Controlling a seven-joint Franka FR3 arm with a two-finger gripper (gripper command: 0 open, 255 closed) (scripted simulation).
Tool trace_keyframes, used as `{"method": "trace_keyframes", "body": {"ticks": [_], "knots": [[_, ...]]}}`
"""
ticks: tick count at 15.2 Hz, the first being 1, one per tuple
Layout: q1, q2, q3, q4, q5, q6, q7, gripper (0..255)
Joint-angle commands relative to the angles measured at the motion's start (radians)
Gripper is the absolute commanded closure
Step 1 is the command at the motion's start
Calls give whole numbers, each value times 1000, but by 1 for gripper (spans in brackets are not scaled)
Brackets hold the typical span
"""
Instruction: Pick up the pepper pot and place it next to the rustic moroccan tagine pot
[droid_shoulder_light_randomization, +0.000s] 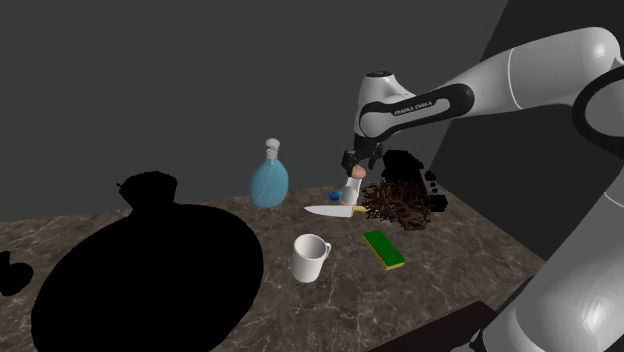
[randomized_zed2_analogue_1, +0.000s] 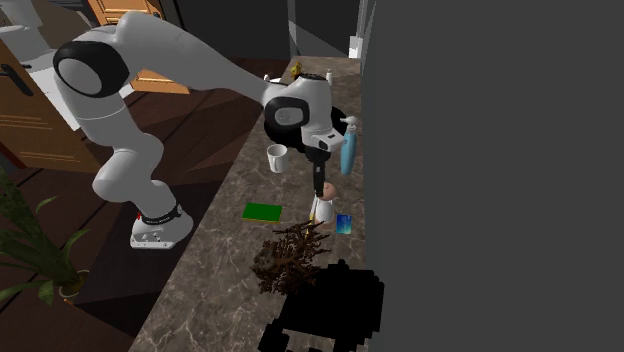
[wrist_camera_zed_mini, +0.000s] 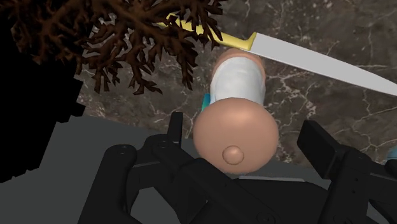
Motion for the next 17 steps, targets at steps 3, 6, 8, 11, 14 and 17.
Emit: {"method": "trace_keyframes", "body": {"ticks": [3, 6, 8, 11, 14, 17], "knots": [[-3, 19, -3, -13, -6, 33, 3, 0], [-3, 19, -3, -13, -6, 32, 3, 0], [-3, 19, -3, -13, -6, 32, 3, 0], [-3, 19, -3, -13, -6, 32, 3, 255], [-3, 19, -3, -13, -6, 32, 3, 255], [-3, 19, -3, -13, -6, 32, 3, 255]]}}
